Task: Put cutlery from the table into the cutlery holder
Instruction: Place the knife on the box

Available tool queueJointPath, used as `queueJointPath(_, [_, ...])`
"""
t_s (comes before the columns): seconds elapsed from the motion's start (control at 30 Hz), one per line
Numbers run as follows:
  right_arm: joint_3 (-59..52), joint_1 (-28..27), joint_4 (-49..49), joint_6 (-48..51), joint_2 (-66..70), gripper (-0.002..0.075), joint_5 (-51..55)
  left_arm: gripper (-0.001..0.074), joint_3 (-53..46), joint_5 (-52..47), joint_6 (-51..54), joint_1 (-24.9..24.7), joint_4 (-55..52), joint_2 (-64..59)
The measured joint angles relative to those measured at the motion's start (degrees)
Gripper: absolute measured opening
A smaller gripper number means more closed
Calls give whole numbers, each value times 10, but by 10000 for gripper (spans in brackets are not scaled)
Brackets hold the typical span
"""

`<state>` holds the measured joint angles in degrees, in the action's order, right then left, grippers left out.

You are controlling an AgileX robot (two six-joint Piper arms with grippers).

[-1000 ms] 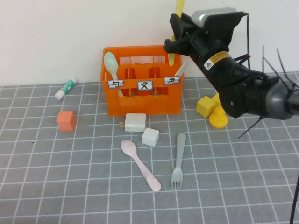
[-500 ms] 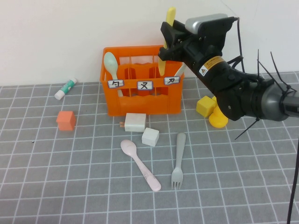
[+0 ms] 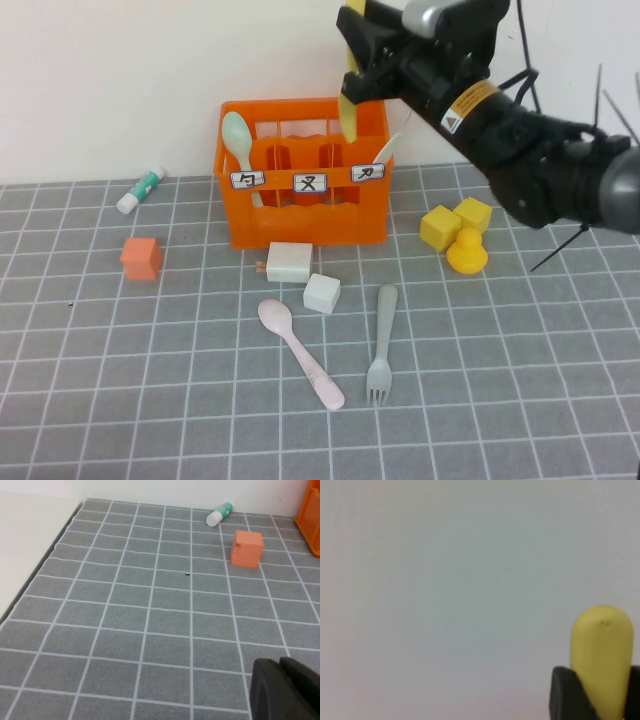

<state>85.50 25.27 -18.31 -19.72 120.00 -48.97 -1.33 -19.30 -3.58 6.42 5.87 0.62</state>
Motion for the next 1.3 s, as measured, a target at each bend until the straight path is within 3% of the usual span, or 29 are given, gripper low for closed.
queueJointPath(0.17, [1, -8, -43, -9, -6, 283, 64, -1, 0, 0, 0, 0, 0, 0])
queueJointPath(0.33, [1, -9, -17, 12, 0, 308, 134, -1, 0, 0, 1, 0, 0, 0])
queueJointPath(0.47, [1, -12, 3, 9, 8, 311, 129, -1, 0, 0, 1, 0, 0, 0])
queueJointPath(0.63, [1, -18, -37, -69, -4, 312, 69, -1, 0, 0, 1, 0, 0, 0])
queueJointPath(0.83, [1, -27, -274, -188, -67, 288, 40, -1, 0, 0, 1, 0, 0, 0])
queueJointPath(0.97, [1, -27, -512, -303, -116, 203, 91, -1, 0, 0, 1, 0, 0, 0])
queueJointPath(1.07, [1, -27, -718, -451, -140, 125, 121, -1, 0, 0, 1, 0, 0, 0])
queueJointPath(1.2, [-4, -29, -812, -627, -149, 49, 120, -1, 0, 0, 1, 0, 0, 0])
queueJointPath(1.3, [-4, -29, -826, -700, -149, 25, 119, -1, 0, 0, 1, 0, 0, 0])
